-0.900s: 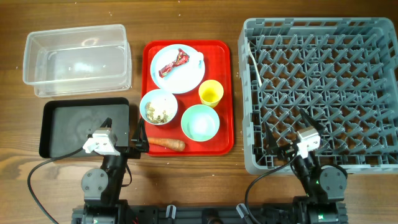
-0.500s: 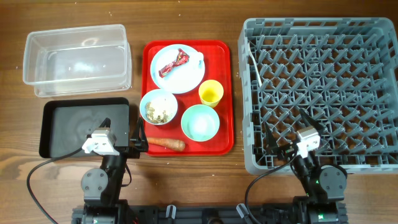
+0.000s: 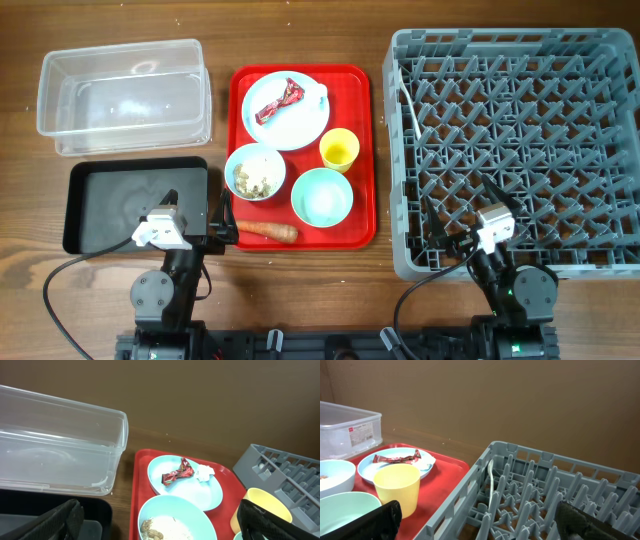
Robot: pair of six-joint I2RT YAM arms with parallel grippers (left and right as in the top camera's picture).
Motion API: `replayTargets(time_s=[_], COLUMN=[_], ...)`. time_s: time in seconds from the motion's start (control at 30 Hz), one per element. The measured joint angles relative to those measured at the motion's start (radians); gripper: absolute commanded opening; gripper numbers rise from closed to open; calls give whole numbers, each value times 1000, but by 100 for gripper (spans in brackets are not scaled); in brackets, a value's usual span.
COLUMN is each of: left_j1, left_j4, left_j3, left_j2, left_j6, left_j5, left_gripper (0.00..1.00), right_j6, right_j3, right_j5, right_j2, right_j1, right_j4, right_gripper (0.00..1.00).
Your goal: Sort waste into correct bins and load items into the dishwasher rack
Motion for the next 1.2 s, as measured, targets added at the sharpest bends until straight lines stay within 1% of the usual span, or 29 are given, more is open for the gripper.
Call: replayTargets(time_s=[1.03, 1.2], left_j1=[0, 0], left_j4=[-1, -1], left_j3=[0, 0], left_j2=[0, 1], left_j6=[-1, -84], left_j5=[-12, -23], left_gripper=[100, 100], right_j6=[-13, 101], right_j3=[0, 0], right_j5=[9, 9], right_j2=[1, 1], right_j1=[0, 0], right_j4=[19, 37], right_gripper=[100, 100])
